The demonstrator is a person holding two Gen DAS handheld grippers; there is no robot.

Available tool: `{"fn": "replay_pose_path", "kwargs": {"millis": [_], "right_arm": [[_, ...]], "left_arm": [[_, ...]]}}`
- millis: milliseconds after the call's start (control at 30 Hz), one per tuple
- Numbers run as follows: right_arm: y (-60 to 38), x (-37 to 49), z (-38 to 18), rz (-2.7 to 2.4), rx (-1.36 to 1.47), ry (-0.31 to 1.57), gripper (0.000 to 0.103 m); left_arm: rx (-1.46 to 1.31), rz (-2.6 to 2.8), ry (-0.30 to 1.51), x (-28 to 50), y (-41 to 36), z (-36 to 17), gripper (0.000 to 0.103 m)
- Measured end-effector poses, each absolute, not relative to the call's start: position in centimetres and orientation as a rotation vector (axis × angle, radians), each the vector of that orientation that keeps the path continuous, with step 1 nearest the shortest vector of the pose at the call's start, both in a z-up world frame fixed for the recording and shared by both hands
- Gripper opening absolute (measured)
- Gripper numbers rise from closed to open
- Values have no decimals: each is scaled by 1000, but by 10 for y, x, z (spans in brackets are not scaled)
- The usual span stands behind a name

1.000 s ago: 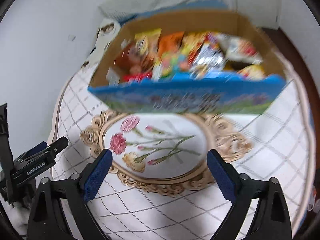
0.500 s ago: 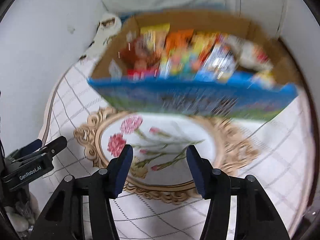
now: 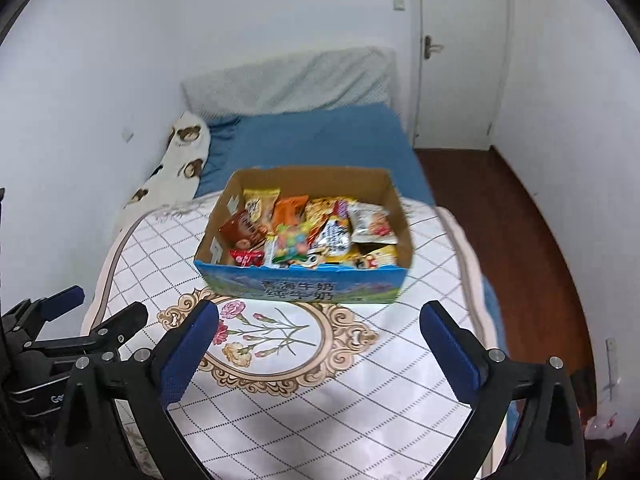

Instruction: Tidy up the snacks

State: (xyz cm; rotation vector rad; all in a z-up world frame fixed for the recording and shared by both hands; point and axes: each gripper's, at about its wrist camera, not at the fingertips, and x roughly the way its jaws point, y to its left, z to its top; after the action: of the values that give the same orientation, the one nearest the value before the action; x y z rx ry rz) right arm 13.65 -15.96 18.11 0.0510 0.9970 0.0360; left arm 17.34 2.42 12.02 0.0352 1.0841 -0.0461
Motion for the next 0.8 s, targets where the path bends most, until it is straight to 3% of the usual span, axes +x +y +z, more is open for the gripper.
{"fn": "replay_pose_path", "kwargs": {"millis": [433,800], "right_arm": [[-172,89,225,11,43,937,103],[-178,110,209,-35,47,924,103]], "left_arm": [[19,-47,1044,146,22,148,99],[-2,-35,1040,170,19,130,99]]}}
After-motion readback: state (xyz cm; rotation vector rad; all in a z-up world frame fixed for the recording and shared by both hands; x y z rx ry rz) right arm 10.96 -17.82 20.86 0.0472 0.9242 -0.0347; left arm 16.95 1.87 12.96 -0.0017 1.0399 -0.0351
